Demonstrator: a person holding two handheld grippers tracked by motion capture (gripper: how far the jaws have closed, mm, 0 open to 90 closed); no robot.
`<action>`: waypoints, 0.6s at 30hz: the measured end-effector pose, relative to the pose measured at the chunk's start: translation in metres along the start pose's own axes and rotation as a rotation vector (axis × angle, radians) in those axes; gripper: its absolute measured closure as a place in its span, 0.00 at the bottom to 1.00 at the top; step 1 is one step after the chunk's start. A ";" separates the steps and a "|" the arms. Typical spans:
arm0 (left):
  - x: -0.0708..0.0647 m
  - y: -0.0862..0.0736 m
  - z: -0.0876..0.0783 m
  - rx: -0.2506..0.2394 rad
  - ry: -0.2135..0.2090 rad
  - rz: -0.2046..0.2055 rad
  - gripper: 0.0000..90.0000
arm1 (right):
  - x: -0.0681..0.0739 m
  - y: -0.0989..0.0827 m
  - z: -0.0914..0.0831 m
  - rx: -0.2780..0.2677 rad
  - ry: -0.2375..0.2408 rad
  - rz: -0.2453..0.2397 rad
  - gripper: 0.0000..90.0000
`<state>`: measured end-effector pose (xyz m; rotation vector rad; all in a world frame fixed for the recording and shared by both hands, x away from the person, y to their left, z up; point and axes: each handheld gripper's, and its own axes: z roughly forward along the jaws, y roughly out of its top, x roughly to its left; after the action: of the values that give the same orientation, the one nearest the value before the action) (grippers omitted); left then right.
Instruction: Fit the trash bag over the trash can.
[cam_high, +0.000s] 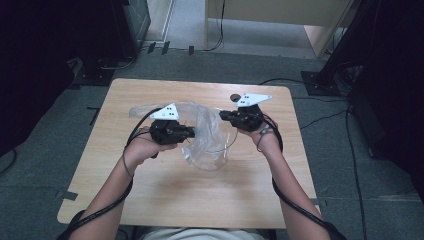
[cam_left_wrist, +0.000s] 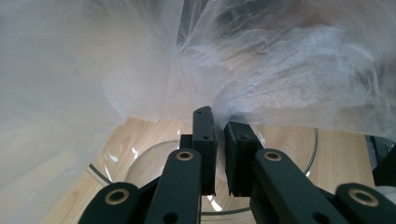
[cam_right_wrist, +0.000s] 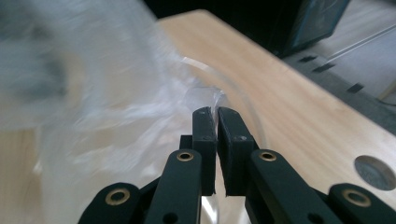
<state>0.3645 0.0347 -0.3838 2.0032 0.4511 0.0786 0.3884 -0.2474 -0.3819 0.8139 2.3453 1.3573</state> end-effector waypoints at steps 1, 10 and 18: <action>0.000 0.000 0.001 0.004 -0.003 -0.001 0.94 | 0.003 0.001 0.001 0.031 0.013 -0.016 0.96; 0.002 -0.004 0.004 0.034 -0.031 -0.047 0.62 | 0.011 0.003 0.001 0.119 -0.004 -0.055 0.53; 0.004 -0.001 -0.010 0.010 -0.036 -0.041 0.47 | 0.001 0.002 -0.021 0.016 0.084 0.037 0.52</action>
<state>0.3651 0.0451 -0.3800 2.0008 0.4705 0.0152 0.3771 -0.2604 -0.3694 0.8239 2.4191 1.4148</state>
